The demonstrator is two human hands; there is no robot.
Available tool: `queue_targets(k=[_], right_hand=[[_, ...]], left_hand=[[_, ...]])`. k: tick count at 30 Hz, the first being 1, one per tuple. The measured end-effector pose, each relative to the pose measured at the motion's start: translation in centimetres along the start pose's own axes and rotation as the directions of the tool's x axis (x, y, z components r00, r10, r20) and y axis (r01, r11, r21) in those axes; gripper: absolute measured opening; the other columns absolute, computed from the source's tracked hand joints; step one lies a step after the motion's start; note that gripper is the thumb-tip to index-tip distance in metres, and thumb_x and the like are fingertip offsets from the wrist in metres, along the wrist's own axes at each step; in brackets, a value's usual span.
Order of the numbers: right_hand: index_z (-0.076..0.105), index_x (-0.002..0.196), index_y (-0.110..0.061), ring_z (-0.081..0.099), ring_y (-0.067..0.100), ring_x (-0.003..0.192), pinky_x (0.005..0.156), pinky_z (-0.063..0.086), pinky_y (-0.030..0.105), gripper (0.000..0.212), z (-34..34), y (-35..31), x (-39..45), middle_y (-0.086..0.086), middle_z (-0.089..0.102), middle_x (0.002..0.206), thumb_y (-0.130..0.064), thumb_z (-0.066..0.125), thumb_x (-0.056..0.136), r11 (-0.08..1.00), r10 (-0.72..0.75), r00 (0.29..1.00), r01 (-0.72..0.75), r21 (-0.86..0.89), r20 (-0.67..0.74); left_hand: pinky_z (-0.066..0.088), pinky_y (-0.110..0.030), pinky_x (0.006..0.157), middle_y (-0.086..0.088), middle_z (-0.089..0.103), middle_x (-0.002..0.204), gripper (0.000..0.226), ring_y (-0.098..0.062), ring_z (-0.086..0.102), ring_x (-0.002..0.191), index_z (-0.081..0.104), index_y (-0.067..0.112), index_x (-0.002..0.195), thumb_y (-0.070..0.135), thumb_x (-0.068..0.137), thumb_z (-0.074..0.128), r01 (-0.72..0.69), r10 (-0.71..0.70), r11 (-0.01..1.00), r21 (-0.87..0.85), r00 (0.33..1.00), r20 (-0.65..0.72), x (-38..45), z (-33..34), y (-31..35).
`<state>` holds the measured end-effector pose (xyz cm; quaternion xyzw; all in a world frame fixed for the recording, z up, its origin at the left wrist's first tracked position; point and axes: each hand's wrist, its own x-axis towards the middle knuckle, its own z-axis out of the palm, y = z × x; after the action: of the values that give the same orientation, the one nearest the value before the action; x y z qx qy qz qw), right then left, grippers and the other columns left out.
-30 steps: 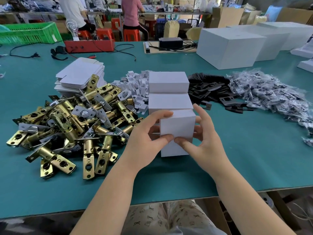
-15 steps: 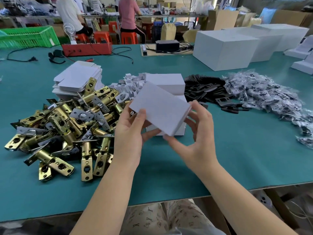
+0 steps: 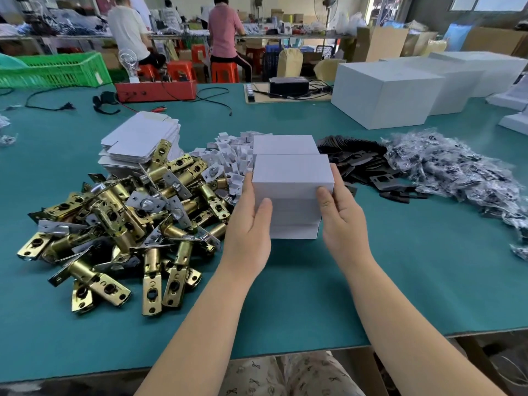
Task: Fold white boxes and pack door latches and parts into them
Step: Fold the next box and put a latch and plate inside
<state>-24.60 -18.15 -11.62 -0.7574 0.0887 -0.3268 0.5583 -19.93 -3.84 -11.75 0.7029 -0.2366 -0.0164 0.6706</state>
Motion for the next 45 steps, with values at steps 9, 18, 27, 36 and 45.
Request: queue_targets(k=[9, 18, 27, 36, 45], right_hand=[[0.027, 0.135, -0.054, 0.048, -0.017, 0.109, 0.081, 0.033, -0.004, 0.060, 0.4, 0.8, -0.2, -0.018, 0.052, 0.135, -0.016, 0.054, 0.097, 1.000, 0.020, 1.000, -0.020, -0.006, -0.007], [0.029, 0.145, -0.039, 0.044, -0.026, 0.099, 0.075, 0.033, -0.004, 0.047, 0.8, 1.5, 0.4, -0.046, 0.047, 0.110, -0.027, 0.042, 0.102, 0.996, 0.060, 0.997, -0.056, -0.072, 0.054], [0.055, 0.128, -0.038, 0.054, 0.001, 0.121, 0.100, 0.040, 0.027, 0.047, 0.8, 1.4, 0.8, -0.018, 0.062, 0.126, -0.055, 0.022, 0.100, 0.781, 0.342, 0.896, -0.439, 0.445, 0.284], [0.047, 0.136, -0.043, 0.046, -0.001, 0.127, 0.115, 0.026, 0.038, 0.076, 1.0, 2.6, 0.3, -0.021, 0.053, 0.136, -0.079, 0.049, 0.069, 0.792, 0.420, 0.849, -0.515, 0.328, 0.319], [0.033, 0.145, -0.038, 0.043, 0.002, 0.130, 0.115, 0.025, 0.040, 0.085, 1.6, 3.1, 0.9, -0.021, 0.050, 0.138, -0.058, 0.062, 0.067, 0.855, 0.297, 0.890, -0.409, 0.318, 0.346]], left_hand=[[0.023, -0.043, 0.120, 0.006, 0.031, 0.157, 0.070, -0.010, 0.027, 0.145, 0.016, 0.025, 0.156, 0.032, 0.090, 0.040, 0.046, -0.044, 0.997, -0.063, 0.998, 0.038, 0.9, -0.2, -0.2], [0.043, -0.037, 0.105, 0.006, 0.056, 0.129, 0.060, -0.011, 0.052, 0.119, 0.035, 0.030, 0.145, 0.024, 0.087, 0.045, 0.006, -0.003, 0.996, -0.086, 0.999, 0.034, 0.5, 0.4, 0.4], [0.024, -0.046, 0.119, 0.008, 0.040, 0.152, 0.070, -0.012, 0.034, 0.142, 0.031, 0.031, 0.151, 0.063, 0.088, 0.035, 0.251, -0.231, 0.918, -0.306, 0.968, 0.101, 1.1, 0.2, -0.8], [0.048, -0.032, 0.091, 0.000, 0.069, 0.121, 0.061, -0.012, 0.064, 0.114, 0.065, 0.027, 0.122, 0.056, 0.102, 0.015, 0.327, -0.301, 0.811, -0.486, 0.944, 0.133, 1.0, 0.3, -1.2], [0.055, -0.022, 0.079, -0.002, 0.071, 0.117, 0.056, -0.013, 0.065, 0.110, 0.061, 0.018, 0.123, 0.047, 0.104, 0.018, 0.281, -0.250, 0.812, -0.512, 0.960, 0.130, 1.6, -0.1, -1.5]])
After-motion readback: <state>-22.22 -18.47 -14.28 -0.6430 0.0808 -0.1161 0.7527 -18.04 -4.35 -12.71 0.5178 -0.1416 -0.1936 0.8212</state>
